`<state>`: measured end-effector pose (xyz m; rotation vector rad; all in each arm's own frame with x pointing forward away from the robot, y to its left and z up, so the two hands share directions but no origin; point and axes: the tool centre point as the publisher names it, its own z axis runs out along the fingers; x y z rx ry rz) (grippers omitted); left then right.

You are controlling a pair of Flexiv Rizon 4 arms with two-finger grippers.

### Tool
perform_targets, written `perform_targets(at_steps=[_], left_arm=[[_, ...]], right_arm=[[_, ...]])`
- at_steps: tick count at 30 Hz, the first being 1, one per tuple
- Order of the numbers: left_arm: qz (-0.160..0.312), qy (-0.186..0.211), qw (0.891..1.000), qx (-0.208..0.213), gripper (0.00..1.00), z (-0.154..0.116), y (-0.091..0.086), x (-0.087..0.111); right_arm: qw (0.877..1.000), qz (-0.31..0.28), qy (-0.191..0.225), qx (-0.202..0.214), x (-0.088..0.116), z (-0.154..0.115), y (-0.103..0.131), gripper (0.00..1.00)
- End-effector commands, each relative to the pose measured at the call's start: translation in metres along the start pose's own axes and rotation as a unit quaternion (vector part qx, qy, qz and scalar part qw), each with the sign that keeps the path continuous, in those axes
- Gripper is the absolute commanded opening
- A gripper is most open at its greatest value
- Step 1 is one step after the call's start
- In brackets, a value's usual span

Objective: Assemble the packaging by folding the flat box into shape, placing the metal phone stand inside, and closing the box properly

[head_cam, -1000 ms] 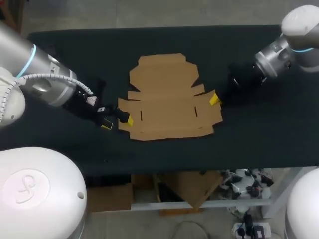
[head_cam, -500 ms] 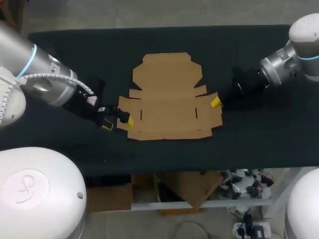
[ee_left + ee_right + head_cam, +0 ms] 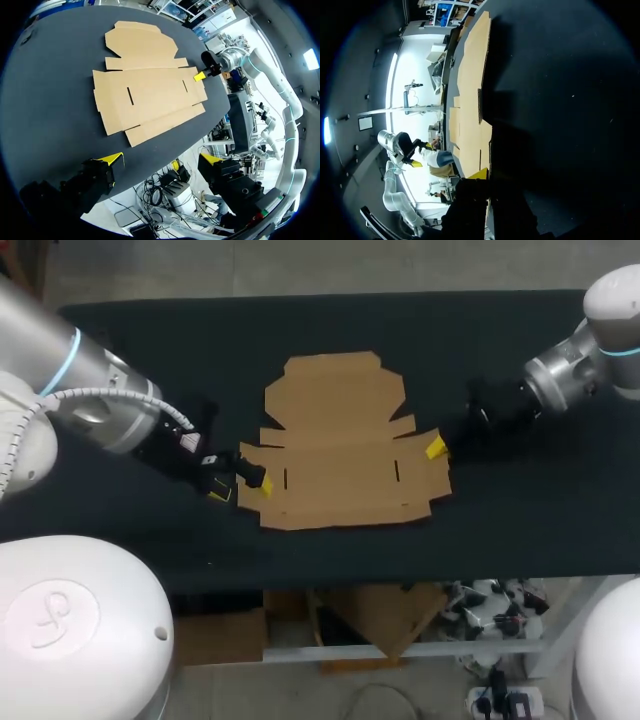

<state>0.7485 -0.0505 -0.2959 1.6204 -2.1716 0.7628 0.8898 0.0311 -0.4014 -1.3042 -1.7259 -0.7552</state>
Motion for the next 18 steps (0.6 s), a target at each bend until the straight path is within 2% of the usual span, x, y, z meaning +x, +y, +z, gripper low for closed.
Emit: perform_targets(at_steps=[1,4,5,6,7,18], left_arm=[[0.000,-0.003,1.000,-0.001,1.00,0.001,0.000,0.002],[0.000,-0.003,1.000,0.000,1.00,0.002,0.000,0.003],[0.000,-0.003,1.000,0.000,1.00,0.002,0.001,0.003],[0.001,-0.003,1.000,0.000,1.00,0.002,0.001,0.003],[0.001,-0.003,1.000,0.000,1.00,0.002,0.001,0.003],[0.000,-0.004,1.000,-0.001,1.00,0.002,-0.001,0.003]], right_arm=[[1.000,0.000,0.003,0.003,-0.001,0.001,-0.001,0.00],[1.000,0.003,0.001,0.014,-0.001,0.003,-0.003,0.00],[1.000,0.005,0.000,0.015,-0.001,0.004,-0.004,0.42],[1.000,0.008,0.000,0.015,-0.002,0.004,-0.004,0.78],[1.000,0.011,-0.001,0.016,-0.003,0.004,-0.004,1.00],[0.998,0.042,-0.037,0.012,-0.005,-0.014,0.003,1.00]])
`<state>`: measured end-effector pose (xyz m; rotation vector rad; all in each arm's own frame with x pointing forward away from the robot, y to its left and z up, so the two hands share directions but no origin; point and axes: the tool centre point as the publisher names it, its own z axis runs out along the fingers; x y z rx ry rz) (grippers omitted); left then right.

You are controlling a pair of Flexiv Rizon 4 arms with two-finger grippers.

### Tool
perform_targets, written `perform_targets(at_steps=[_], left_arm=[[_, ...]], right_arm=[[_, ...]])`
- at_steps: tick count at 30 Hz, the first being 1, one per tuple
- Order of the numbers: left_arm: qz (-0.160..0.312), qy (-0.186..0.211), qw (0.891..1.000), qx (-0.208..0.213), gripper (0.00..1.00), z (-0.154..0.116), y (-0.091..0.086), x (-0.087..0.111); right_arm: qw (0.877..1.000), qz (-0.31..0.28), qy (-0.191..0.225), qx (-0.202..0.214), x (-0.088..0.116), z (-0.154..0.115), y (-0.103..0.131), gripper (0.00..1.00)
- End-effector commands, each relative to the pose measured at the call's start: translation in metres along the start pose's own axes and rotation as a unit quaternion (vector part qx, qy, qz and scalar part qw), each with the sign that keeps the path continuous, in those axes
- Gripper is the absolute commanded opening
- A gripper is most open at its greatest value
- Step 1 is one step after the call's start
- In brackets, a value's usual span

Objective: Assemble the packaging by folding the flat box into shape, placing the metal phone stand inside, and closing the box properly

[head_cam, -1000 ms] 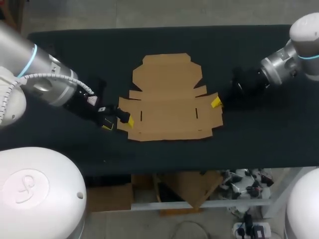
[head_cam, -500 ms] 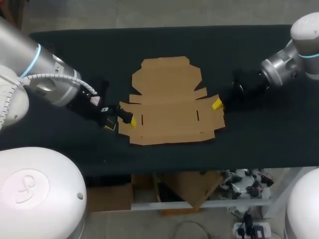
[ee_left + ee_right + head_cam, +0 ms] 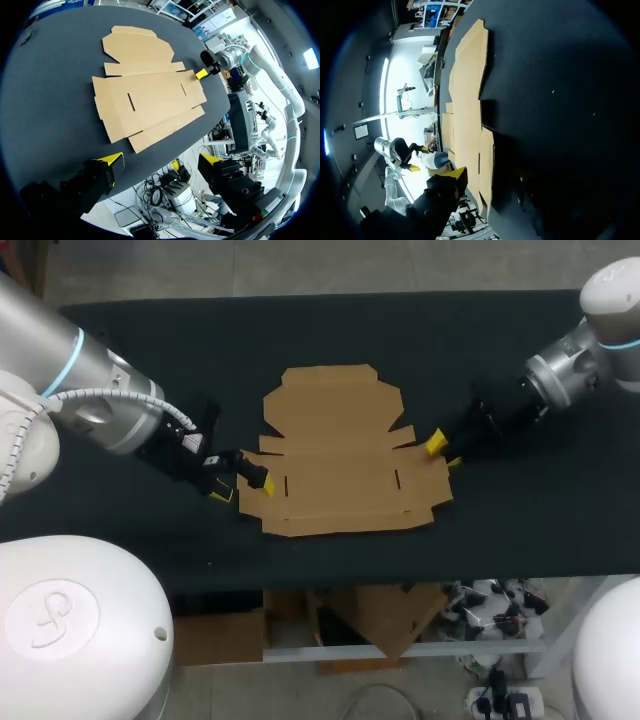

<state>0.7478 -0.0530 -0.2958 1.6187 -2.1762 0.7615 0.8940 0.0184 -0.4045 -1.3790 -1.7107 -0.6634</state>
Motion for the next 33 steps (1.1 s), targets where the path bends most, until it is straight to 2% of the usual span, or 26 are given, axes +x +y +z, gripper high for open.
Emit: perform_targets(at_steps=[1,12,25,28,33], left_arm=[[-0.002,-0.003,1.000,-0.001,1.00,0.001,-0.001,0.001],[-0.006,-0.003,1.000,-0.003,1.00,0.003,-0.003,0.001],[-0.004,-0.001,1.000,-0.006,1.00,0.005,-0.004,0.002],[-0.003,0.000,1.000,-0.007,1.00,0.005,-0.004,0.002],[-0.001,0.000,1.000,-0.008,1.00,0.006,-0.004,0.003]], right_arm=[[1.000,0.004,-0.013,0.002,0.005,-0.005,0.003,1.00],[0.998,0.023,-0.053,0.005,0.013,-0.003,0.005,1.00],[0.998,0.026,-0.062,0.000,0.017,0.000,-0.006,0.67],[0.998,0.027,-0.064,0.003,0.016,0.004,-0.008,0.62],[0.997,0.031,-0.064,0.008,0.013,0.009,-0.006,0.60]])
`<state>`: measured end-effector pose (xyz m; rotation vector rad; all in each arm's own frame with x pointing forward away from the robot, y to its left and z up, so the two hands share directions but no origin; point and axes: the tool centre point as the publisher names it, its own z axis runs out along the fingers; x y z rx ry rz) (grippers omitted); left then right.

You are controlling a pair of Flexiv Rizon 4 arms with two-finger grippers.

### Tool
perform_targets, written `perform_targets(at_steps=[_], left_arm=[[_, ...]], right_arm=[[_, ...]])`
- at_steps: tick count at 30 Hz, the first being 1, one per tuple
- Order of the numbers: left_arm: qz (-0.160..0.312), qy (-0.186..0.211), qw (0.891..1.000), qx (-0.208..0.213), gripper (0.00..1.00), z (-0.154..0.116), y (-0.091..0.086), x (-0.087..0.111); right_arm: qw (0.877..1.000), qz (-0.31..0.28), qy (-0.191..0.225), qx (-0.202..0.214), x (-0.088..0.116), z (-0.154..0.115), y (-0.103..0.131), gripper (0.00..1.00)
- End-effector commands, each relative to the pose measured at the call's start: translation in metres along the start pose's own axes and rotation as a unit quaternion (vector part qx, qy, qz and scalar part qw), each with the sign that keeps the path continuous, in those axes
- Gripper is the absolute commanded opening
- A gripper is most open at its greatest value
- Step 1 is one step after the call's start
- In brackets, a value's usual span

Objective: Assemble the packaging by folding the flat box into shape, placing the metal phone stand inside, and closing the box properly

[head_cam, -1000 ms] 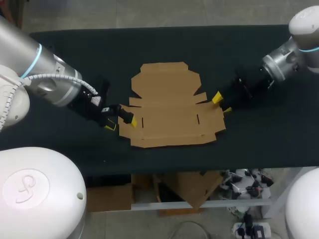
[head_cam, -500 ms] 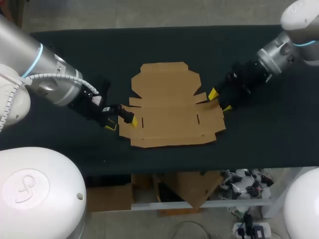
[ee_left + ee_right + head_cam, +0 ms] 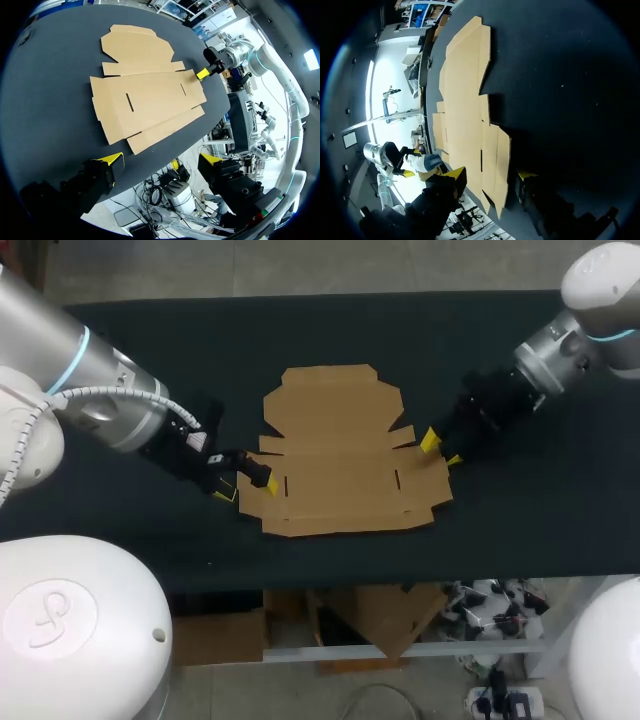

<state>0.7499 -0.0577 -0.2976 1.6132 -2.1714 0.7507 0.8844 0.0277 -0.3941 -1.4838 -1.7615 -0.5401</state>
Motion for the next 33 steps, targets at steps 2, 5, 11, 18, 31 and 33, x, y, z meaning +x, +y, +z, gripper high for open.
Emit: perform_targets(at_steps=[2,5,11,18,31,33], left_arm=[[0.000,-0.002,1.000,-0.003,1.00,0.001,-0.001,0.001],[-0.001,-0.002,1.000,-0.002,1.00,0.001,0.000,0.000],[-0.002,-0.002,1.000,0.000,1.00,0.000,0.003,0.000],[-0.002,-0.001,1.000,0.002,1.00,0.000,0.006,0.001],[0.001,-0.003,1.000,0.002,1.00,0.000,0.008,0.005],[0.002,-0.003,1.000,0.002,1.00,0.000,0.007,0.005]], right_arm=[[1.000,0.002,0.002,0.004,-0.002,0.006,0.003,0.56],[1.000,0.003,0.002,0.006,-0.002,0.008,0.002,0.50],[1.000,-0.001,0.002,0.007,0.000,0.012,-0.002,0.00],[1.000,-0.009,0.005,0.003,0.001,0.011,-0.012,0.00],[1.000,-0.013,0.013,-0.002,-0.003,0.013,-0.021,0.00],[1.000,-0.013,0.015,-0.002,-0.004,0.014,-0.021,0.00]])
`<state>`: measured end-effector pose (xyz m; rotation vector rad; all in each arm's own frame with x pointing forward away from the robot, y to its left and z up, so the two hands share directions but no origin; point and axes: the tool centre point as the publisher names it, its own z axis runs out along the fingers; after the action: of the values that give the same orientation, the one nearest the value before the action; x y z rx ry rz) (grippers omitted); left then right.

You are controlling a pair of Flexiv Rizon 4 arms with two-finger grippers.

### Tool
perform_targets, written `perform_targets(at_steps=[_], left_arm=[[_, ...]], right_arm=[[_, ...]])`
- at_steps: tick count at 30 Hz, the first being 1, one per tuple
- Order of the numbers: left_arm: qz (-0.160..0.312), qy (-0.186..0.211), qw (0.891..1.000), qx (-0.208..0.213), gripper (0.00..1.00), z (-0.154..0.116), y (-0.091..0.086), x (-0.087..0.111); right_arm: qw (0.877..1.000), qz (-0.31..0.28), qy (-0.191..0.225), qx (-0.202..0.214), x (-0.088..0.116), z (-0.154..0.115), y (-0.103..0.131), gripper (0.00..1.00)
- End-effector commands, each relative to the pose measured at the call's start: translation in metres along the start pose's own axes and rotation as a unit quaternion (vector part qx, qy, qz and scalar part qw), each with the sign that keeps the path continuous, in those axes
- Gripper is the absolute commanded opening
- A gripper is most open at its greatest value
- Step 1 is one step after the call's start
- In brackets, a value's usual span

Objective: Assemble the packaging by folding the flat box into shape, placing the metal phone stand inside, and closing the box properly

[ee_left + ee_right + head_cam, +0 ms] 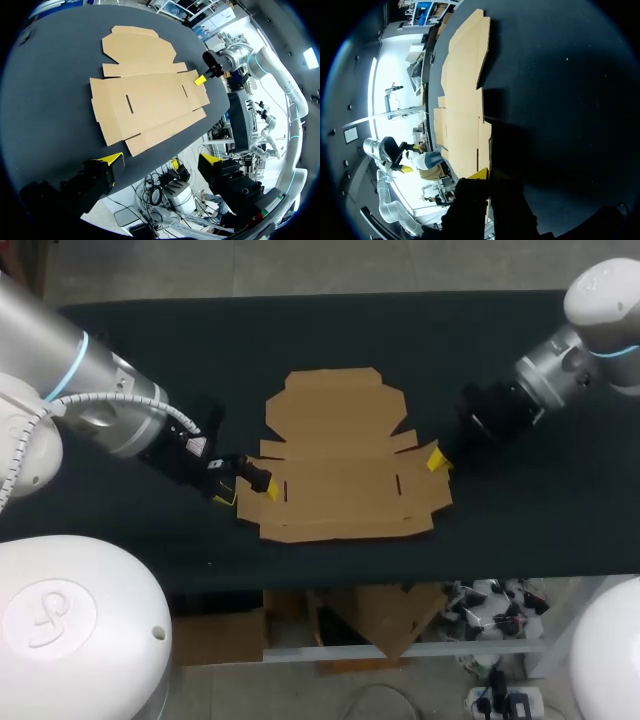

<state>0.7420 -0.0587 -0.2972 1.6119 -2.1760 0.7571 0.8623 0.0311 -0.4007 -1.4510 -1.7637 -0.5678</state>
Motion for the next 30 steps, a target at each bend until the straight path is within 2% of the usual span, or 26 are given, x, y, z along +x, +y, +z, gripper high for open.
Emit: perform_targets(at_steps=[1,16,17,19,20,26,30], left_arm=[[-0.001,-0.003,1.000,0.000,1.00,0.000,0.000,0.002],[-0.003,-0.003,1.000,-0.001,1.00,0.000,-0.001,0.001],[-0.003,-0.003,1.000,-0.001,1.00,0.000,-0.001,0.001],[-0.003,-0.004,1.000,-0.001,1.00,0.000,-0.002,0.001],[-0.004,-0.004,1.000,-0.001,1.00,0.000,-0.002,0.001],[-0.009,-0.011,1.000,0.003,1.00,-0.006,-0.011,0.001],[-0.023,-0.017,0.999,0.014,1.00,-0.014,-0.023,-0.003]], right_arm=[[1.000,0.000,0.003,-0.002,-0.002,0.001,-0.002,0.00],[1.000,-0.002,0.009,0.003,-0.004,0.001,-0.002,0.00],[1.000,-0.002,0.009,0.003,-0.004,0.001,-0.002,0.05],[1.000,-0.001,0.010,0.002,-0.005,0.000,-0.002,0.71],[1.000,0.000,0.010,0.002,-0.005,-0.001,-0.002,1.00],[1.000,0.000,0.000,-0.015,-0.001,-0.017,-0.005,1.00],[1.000,-0.001,-0.012,-0.029,0.002,-0.034,-0.006,1.00]])
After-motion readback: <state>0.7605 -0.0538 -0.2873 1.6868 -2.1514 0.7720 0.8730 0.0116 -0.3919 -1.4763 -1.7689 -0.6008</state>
